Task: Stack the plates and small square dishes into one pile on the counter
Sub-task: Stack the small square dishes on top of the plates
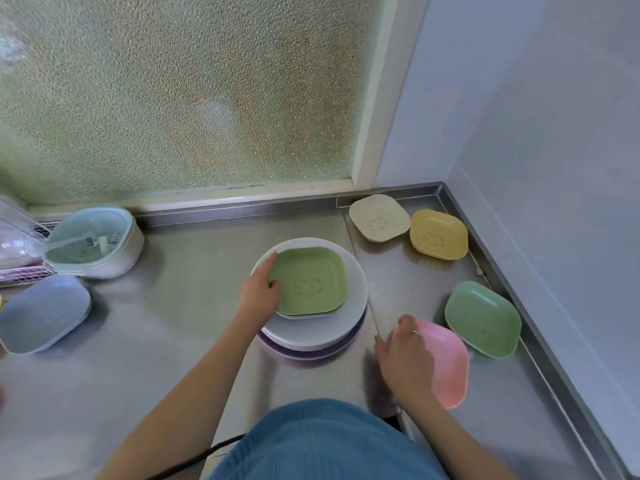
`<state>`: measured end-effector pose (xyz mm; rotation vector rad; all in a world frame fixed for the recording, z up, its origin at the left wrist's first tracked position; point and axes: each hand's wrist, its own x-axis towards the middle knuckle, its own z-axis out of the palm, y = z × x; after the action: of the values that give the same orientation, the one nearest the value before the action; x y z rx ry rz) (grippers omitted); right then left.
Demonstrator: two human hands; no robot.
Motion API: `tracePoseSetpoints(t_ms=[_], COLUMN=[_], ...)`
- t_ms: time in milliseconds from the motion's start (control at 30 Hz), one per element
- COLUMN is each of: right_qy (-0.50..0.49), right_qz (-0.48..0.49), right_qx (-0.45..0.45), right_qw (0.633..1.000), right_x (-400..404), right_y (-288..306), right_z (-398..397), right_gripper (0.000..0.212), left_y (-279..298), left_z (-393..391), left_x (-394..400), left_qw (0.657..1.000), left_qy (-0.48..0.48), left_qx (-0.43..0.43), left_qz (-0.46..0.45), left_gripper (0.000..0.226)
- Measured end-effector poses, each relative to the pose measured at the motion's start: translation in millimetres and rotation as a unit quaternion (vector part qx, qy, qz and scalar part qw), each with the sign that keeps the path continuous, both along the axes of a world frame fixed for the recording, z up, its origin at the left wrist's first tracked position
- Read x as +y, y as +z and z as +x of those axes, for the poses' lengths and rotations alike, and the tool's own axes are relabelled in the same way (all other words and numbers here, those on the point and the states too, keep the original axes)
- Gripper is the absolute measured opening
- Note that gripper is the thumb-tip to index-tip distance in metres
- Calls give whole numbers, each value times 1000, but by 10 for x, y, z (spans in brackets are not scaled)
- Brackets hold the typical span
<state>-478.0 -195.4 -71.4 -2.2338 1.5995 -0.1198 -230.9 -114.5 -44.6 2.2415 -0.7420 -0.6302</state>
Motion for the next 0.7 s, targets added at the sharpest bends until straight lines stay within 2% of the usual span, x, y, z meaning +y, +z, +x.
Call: tracePoseSetpoints(t_ms=[67, 133, 200, 333, 433, 600, 700], right_qy=[-4, -9, -1, 15, 20, 61, 116], right_qz=[22, 46, 79, 105, 64, -30, -109], right_qx=[73, 100, 87, 38, 24, -94, -139], right_qw=[997, 994, 993, 994, 997, 993, 977], right_x=[32, 53, 78, 107, 99, 88, 59], right_y=[-106, -181, -233, -264, -217, 138, 357], right_z=[-73, -114, -129, -150, -131, 75, 273], right_gripper=[56, 62, 61, 41, 39, 35, 34], left_y=[-13, -25, -34, -28, -21, -8, 18], left_z=[1, 8, 19, 23, 2, -4, -10], left_x=[0, 10, 21, 29, 24, 30, 34], left_qw=[1000, 1000, 1000, 1000, 1000, 1000, 1000], left_qy=[1, -1, -8, -7, 1, -1, 2], left_qx=[-3, 0, 2, 5, 0, -7, 9], left_qz=[0, 3, 5, 4, 6, 8, 3], left_gripper=[64, 64, 64, 63, 65, 66, 65])
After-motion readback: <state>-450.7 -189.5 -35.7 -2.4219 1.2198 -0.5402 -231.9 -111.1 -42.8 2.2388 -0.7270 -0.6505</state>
